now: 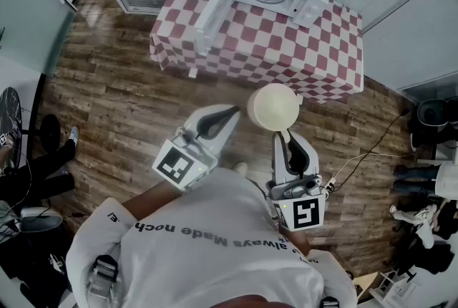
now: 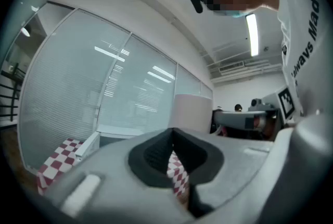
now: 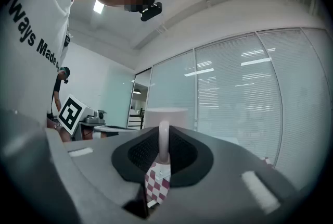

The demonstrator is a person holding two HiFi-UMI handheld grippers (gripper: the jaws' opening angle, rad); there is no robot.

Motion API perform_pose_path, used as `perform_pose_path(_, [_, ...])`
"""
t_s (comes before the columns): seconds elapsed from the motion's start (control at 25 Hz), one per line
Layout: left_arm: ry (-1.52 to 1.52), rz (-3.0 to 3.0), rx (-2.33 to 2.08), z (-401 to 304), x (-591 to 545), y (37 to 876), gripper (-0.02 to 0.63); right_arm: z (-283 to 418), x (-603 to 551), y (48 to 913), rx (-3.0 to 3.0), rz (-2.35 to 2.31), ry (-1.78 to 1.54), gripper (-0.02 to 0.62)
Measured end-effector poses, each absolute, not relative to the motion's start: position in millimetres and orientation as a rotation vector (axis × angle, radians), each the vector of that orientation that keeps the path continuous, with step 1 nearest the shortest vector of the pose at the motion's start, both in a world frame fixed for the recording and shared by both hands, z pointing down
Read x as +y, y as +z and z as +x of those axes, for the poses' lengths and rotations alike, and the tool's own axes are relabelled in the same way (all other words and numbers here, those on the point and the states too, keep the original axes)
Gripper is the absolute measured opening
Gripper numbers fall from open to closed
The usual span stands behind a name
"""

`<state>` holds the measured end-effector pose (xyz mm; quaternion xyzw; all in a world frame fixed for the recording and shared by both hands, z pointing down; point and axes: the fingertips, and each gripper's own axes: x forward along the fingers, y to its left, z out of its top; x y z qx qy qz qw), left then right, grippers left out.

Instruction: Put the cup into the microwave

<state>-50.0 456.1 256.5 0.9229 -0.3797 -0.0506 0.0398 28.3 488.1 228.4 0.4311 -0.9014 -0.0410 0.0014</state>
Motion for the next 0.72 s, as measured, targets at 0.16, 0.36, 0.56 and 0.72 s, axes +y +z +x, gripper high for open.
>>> perform_pose_path(0.16, [-0.157,2.826,-1.171,-61,451,257,0.005,20,483,229,-2.827,1.352,-0.131,0.037])
perform_pose_path(0.36, [-0.168,2.835,-1.168,-72,445,254,0.005,9,476,228,-2.828,1.36,-0.138,0.037])
perform_pose_path(0.56, [-0.169,2.838,-1.147,-83,441,255,0.005,-3,472,228,-2.826,1.378,-0.14,0.037])
perform_pose_path(0.72, [-0.167,2.854,-1.129,-86,441,253,0.005,-6,471,228,-2.817,1.401,-0.138,0.037])
